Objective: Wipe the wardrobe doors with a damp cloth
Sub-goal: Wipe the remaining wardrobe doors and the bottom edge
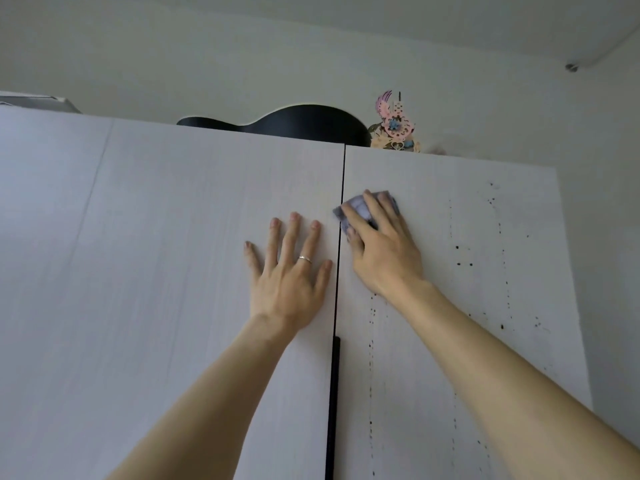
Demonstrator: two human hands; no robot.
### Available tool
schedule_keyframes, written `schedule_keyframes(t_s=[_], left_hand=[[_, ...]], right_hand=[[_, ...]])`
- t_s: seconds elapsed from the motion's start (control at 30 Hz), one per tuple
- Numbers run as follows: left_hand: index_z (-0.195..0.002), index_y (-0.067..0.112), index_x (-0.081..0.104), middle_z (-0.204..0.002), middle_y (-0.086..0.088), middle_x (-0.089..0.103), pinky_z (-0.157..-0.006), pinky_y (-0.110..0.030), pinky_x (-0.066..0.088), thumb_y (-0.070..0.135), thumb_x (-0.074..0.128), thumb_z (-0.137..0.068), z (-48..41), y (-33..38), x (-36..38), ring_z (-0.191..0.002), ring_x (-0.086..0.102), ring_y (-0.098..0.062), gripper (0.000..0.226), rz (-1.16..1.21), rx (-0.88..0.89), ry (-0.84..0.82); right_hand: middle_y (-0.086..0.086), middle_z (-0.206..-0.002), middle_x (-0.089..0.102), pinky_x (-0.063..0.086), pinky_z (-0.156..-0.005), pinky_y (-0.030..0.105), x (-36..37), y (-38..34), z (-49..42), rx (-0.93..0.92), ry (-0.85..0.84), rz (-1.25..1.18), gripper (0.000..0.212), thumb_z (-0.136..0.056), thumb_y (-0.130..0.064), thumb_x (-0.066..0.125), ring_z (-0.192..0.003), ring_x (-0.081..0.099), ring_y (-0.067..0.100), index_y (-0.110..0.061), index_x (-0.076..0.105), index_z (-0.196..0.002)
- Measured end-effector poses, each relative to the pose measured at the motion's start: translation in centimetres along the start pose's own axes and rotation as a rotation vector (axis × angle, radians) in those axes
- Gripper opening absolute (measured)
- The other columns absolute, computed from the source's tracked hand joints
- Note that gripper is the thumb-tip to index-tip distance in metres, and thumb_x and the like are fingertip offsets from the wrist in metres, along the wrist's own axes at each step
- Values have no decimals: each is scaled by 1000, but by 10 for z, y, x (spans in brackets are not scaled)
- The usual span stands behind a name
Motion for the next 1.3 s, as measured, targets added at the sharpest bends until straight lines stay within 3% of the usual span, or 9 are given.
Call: schedule_keyframes(t_s=[0.17,0.37,0.5,0.57,0.7,0.8,0.9,1.07,1.3], left_hand=[[-159,34,-8,-165,8,-24,-120,-60,-8,46,22,-105,27,9,6,-151,-25,-20,63,42,22,-68],[-156,38,-15,-153,10,-43,-117,-63,-14,51,6,-96,65,4,22,-146,-35,-20,65,47,29,-123],[-153,36,-26,-146,8,-53,-112,-65,-21,51,-2,-97,69,21,39,-143,-42,-26,63,106,-47,-107],[-157,33,-17,-157,4,-41,-112,-68,-18,48,5,-100,66,22,48,-147,-33,-27,63,86,-42,-22],[-160,30,-1,-168,0,-12,-113,-67,-11,43,14,-102,64,17,58,-153,-16,-29,62,29,-27,23],[-161,29,4,-169,-2,-4,-114,-66,-10,40,20,-100,68,18,60,-153,-9,-30,63,12,-23,67],[-159,35,-7,-167,2,-15,-114,-66,-16,43,11,-99,67,18,62,-152,-20,-26,63,4,-43,39],[-155,41,-19,-156,12,-37,-114,-63,-21,45,2,-95,66,19,53,-148,-33,-21,64,40,-99,17],[-157,40,-11,-166,7,-22,-118,-63,-12,38,20,-103,73,27,43,-151,-25,-21,62,17,-141,-38]], right_hand=[[-2,-167,13,19,-124,42,4,4,50,41,-34,-2,47,-107,-31,38,-155,2,19,-34,36,-153],[-1,-168,-4,12,-125,41,6,-2,89,82,-170,103,55,-107,-29,35,-154,-10,19,-33,16,-159],[0,-168,4,38,-111,38,17,17,143,93,-148,122,73,-97,-20,62,-155,2,24,-31,23,-158],[-2,-168,4,41,-110,41,19,24,146,71,-155,130,72,-98,-22,60,-155,1,22,-34,22,-158],[-1,-168,8,27,-116,39,9,37,117,-7,-133,107,55,-105,-29,41,-155,2,23,-33,25,-157],[1,-168,6,15,-125,43,-11,70,55,195,-37,3,48,-108,-32,30,-155,-2,25,-32,27,-157],[-3,-168,0,6,-125,41,-32,97,-2,356,-46,-54,49,-109,-34,26,-154,-7,22,-34,21,-158],[0,-168,4,6,-126,43,-21,102,35,232,75,-73,49,-108,-33,31,-154,-6,21,-31,27,-157],[-3,-168,0,0,-123,36,-17,123,114,30,-132,57,50,-108,-37,25,-154,-9,18,-37,19,-157]])
Point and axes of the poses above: each hand's wrist, its own z-axis away from the middle knuckle, its own x-axis out of the palm, y = z × x, the point moved 4 cm from there along -z, towards the middle knuckle
